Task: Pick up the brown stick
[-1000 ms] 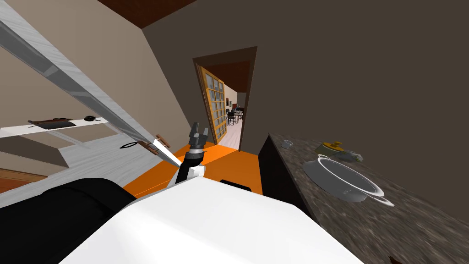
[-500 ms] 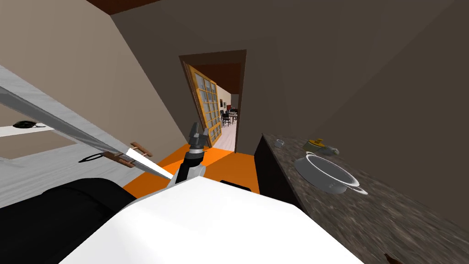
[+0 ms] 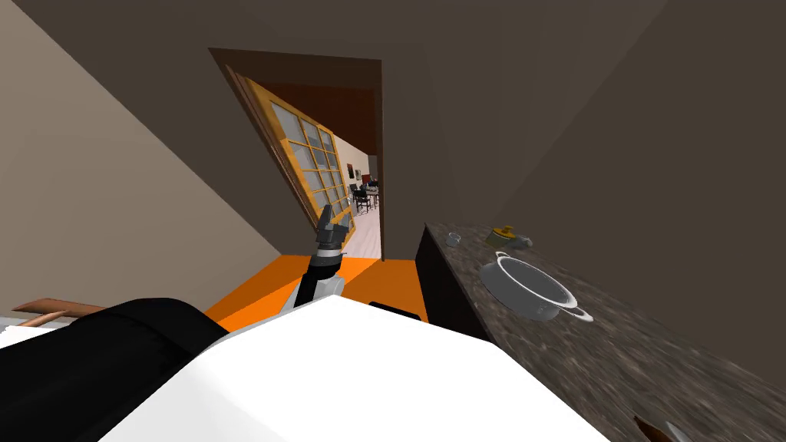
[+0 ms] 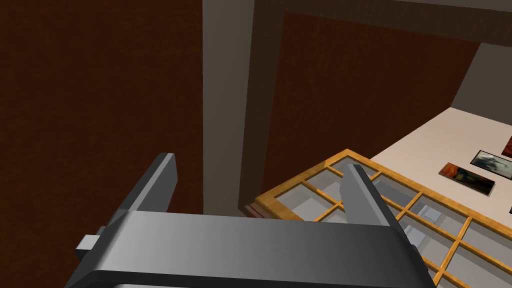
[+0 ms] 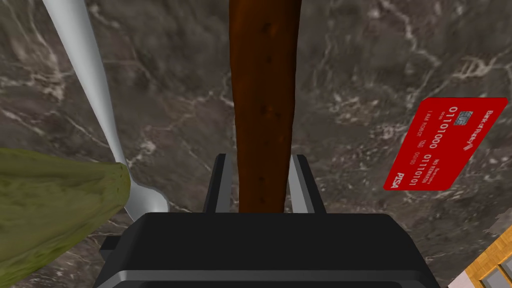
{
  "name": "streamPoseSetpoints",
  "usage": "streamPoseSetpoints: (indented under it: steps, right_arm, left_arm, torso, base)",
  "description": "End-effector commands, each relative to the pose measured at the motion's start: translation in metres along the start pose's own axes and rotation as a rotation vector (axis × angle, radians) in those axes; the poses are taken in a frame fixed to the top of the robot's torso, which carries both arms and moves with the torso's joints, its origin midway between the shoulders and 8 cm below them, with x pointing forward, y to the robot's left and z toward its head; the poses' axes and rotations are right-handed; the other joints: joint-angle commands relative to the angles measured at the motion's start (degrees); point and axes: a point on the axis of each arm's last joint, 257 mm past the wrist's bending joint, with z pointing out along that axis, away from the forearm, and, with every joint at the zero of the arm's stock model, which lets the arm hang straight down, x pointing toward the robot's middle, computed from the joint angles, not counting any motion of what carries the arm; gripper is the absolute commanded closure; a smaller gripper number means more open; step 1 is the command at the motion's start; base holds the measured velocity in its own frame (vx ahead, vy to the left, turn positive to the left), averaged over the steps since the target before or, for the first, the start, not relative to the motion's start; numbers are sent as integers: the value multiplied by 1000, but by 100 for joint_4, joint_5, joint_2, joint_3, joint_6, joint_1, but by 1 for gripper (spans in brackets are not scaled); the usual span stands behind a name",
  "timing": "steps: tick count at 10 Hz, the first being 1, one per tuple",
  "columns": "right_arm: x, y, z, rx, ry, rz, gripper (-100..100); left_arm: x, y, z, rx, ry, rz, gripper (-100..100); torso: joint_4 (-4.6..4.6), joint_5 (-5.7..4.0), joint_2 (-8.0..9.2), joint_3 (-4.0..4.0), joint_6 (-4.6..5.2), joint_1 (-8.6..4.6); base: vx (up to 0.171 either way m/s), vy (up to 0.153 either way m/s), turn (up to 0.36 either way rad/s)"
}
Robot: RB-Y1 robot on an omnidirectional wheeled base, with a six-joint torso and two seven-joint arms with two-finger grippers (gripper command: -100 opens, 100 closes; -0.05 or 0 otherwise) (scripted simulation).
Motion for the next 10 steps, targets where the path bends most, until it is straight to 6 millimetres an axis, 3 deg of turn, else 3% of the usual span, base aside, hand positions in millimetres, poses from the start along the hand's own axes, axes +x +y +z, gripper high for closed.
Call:
streamPoseSetpoints:
  steps: [1,7,9,10]
  right_arm:
    - [-4,3,-2,-3,-2,-62,100]
    - [-16,15,-10,-19,-2,-257,100]
    - [-14,14,-9,-19,0,-257,100]
    - [-14,15,-9,-19,0,-262,0]
  left_arm:
    - [0,0,0,0,0,0,0]
    - [0,0,0,0,0,0,0]
    - [0,0,0,0,0,0,0]
    - [0,0,0,0,0,0,0]
  torso:
    - [0,0,0,0,0,0]
    - [-1,2,-2,-1,10,-2]
    - [-5,3,-17,-11,-8,7]
    - [2,1,16,8,-13,-4]
  base:
    - [154,-19,-307]
    - [214,15,-339]
    - [132,32,-139]
    - [14,5,10]
